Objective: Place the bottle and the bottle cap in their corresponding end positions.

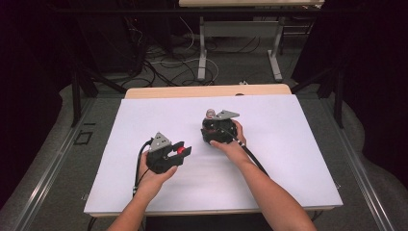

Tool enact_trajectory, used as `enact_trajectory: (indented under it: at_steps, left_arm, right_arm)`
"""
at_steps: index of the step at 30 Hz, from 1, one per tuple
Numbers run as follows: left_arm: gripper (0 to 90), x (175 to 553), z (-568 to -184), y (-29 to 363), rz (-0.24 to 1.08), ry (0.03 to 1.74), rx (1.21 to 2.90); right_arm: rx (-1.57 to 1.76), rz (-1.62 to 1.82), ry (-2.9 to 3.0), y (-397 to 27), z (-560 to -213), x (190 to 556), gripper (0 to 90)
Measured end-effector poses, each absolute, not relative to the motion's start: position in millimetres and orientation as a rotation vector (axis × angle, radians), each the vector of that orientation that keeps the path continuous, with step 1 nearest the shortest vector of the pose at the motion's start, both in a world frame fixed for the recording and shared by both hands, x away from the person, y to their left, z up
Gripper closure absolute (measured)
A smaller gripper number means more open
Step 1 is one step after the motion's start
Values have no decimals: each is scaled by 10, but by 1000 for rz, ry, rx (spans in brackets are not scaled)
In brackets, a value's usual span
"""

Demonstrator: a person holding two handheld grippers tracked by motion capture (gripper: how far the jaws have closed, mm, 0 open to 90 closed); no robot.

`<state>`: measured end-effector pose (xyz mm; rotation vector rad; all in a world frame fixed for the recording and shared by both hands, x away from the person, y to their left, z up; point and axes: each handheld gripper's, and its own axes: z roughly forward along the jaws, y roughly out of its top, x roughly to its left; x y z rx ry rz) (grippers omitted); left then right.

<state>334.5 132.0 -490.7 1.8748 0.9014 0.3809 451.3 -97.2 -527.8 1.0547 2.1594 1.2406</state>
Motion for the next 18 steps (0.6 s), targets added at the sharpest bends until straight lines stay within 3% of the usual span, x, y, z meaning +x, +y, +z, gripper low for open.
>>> enact_trajectory:
  at_steps: [7,18]
  left_arm:
    - [613,3377,-5104,1112,283,869,1905]
    - [612,3473,-5505,617,190,813,2023]
  right_arm:
    - [1080,1265,2171,-1030,-5269,4495,176]
    - [1070,1262,2132,-1186,-5263,4379,120]
